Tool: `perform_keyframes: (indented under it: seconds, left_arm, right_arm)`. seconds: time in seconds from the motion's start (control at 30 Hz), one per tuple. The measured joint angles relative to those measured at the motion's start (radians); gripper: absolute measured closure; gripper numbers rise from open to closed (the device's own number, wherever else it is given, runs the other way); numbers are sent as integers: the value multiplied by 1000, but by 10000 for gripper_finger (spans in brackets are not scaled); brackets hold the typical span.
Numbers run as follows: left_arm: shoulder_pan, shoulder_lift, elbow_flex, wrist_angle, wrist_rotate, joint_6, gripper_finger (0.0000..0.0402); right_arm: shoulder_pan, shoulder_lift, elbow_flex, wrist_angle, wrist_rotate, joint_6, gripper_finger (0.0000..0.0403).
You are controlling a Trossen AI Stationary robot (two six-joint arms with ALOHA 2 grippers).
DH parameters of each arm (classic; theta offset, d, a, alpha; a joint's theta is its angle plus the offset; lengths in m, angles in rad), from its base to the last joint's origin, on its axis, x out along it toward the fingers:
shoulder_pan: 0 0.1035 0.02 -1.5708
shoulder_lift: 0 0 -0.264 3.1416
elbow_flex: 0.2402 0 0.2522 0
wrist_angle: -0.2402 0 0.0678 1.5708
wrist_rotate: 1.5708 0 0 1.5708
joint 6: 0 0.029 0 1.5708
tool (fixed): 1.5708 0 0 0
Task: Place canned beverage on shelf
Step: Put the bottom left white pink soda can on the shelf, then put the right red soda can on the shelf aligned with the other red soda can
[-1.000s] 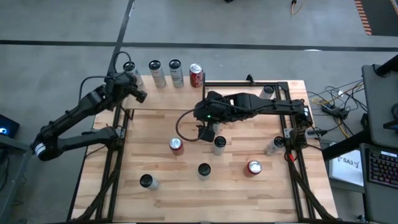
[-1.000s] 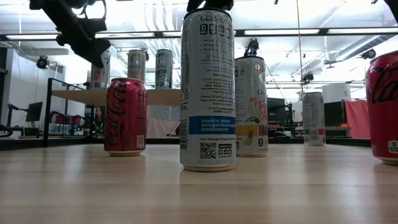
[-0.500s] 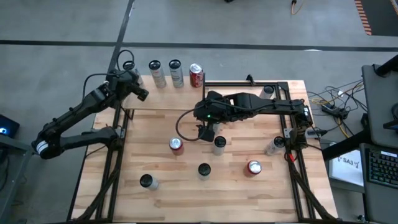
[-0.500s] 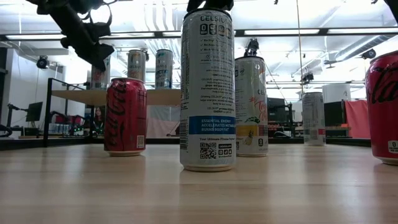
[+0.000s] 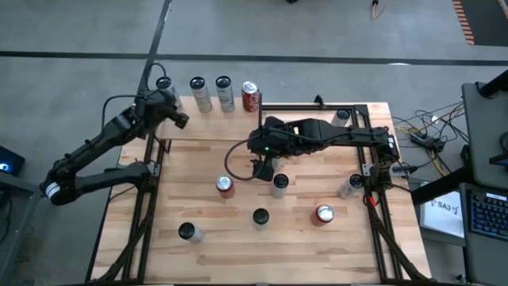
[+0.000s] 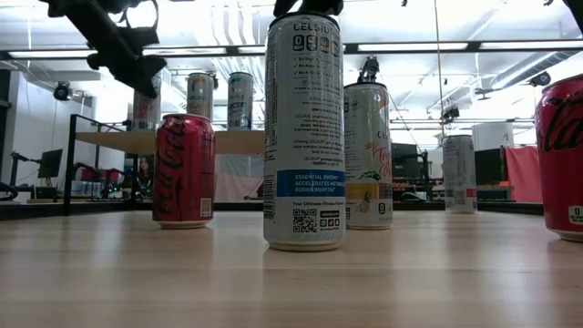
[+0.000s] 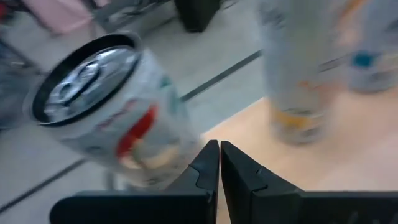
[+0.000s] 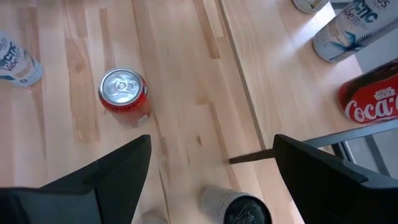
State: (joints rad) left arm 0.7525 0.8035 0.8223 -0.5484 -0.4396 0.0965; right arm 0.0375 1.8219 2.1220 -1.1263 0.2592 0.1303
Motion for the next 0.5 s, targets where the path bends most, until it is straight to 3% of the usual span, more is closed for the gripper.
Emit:
perform_keyframes:
  seconds: [0.23,0.5]
  left_arm:
    - [-46,-108,0,1,271,-96,402]
    - [-240,-247,-100,125,330,-208,402]
  right_arm:
    - [15,0,0,-29,-1,65,76]
    - [24,0,0,-49,-5,186,76]
